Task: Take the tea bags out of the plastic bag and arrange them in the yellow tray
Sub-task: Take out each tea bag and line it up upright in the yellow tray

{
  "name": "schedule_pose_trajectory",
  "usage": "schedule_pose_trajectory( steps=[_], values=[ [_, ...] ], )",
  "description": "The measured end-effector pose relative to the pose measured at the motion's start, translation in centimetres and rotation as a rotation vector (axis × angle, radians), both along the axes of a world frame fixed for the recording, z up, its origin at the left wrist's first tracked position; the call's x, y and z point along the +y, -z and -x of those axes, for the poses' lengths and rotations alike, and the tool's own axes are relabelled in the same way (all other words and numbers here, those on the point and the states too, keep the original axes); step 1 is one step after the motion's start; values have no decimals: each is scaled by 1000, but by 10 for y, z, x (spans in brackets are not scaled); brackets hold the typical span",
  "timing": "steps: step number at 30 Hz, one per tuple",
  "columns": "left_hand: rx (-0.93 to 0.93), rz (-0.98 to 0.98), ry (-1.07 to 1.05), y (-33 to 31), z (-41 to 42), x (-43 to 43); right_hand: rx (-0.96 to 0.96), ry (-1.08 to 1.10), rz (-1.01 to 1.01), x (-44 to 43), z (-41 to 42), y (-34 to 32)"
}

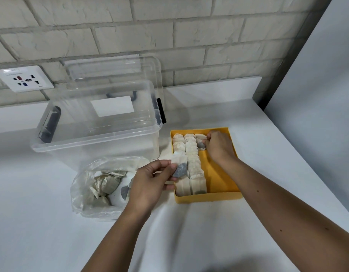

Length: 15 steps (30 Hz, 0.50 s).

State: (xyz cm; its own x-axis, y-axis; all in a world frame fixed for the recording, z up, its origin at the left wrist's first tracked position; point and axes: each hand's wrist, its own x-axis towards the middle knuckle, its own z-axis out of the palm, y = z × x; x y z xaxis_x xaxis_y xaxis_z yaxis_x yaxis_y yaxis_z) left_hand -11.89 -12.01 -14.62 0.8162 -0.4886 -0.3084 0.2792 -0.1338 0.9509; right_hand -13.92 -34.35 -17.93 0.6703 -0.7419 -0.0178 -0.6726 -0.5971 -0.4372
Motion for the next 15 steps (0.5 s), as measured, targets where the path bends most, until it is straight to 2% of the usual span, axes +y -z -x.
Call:
schedule_pose_trajectory(
  steps=[4,8,9,12,13,15],
  values=[
    [43,38,-11,-2,-1,1,-24,-5,-28,0,6,-2],
    [106,80,-17,-3,-2,0,-198,-31,-57,12,28,-25],
    [109,81,-16,-3,-2,-1,-258,-65,-145,18,35,-33],
    [114,94,12,-4,2,-6,-363,-172,-661,44,58,-50],
    [113,99,33,-4,4,-8,-370,-186,-736,51,64,-50],
    [101,92,75,-5,8,-12,-394,-183,-739,61,72,-46]
  ],
)
